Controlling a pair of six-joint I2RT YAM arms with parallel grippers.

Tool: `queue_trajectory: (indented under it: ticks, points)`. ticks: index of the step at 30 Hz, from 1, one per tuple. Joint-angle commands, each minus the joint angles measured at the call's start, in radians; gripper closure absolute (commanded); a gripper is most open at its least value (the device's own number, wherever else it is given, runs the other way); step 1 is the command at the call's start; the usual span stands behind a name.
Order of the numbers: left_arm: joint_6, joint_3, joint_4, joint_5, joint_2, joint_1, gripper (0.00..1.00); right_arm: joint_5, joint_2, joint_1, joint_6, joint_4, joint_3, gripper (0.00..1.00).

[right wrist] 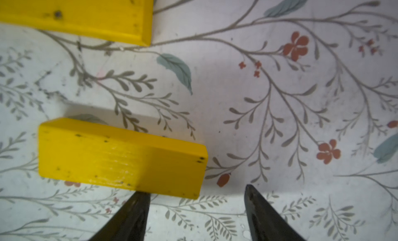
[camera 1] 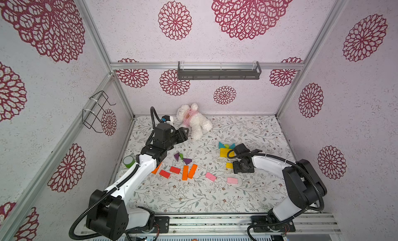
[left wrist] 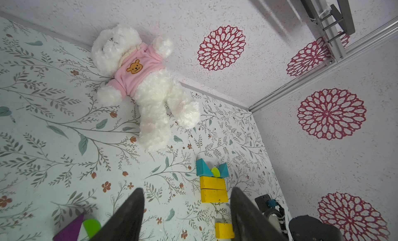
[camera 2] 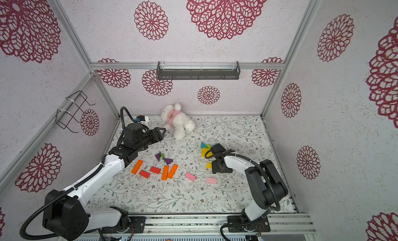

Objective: Assemble a carrot with building blocks
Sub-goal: Assemble the building block at the center of the board.

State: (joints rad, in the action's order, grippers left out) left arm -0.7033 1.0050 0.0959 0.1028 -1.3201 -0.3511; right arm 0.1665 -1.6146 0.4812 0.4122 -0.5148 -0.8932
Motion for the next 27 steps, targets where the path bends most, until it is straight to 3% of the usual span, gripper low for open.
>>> queue_trajectory:
  ticks: [1, 14, 27]
  points:
    - [0.007, 0.015, 0.003, -0.003, 0.002, -0.002, 0.34, 0.034, -0.016, -0.014, -0.019, -0.001, -0.042, 0.31]
    - [0.008, 0.017, 0.004, -0.005, -0.007, -0.003, 0.34, -0.129, -0.079, -0.007, -0.100, 0.104, -0.099, 0.33]
    - [0.011, 0.018, 0.007, -0.008, -0.007, -0.002, 0.34, -0.136, -0.129, 0.029, -0.101, 0.117, -0.145, 0.32]
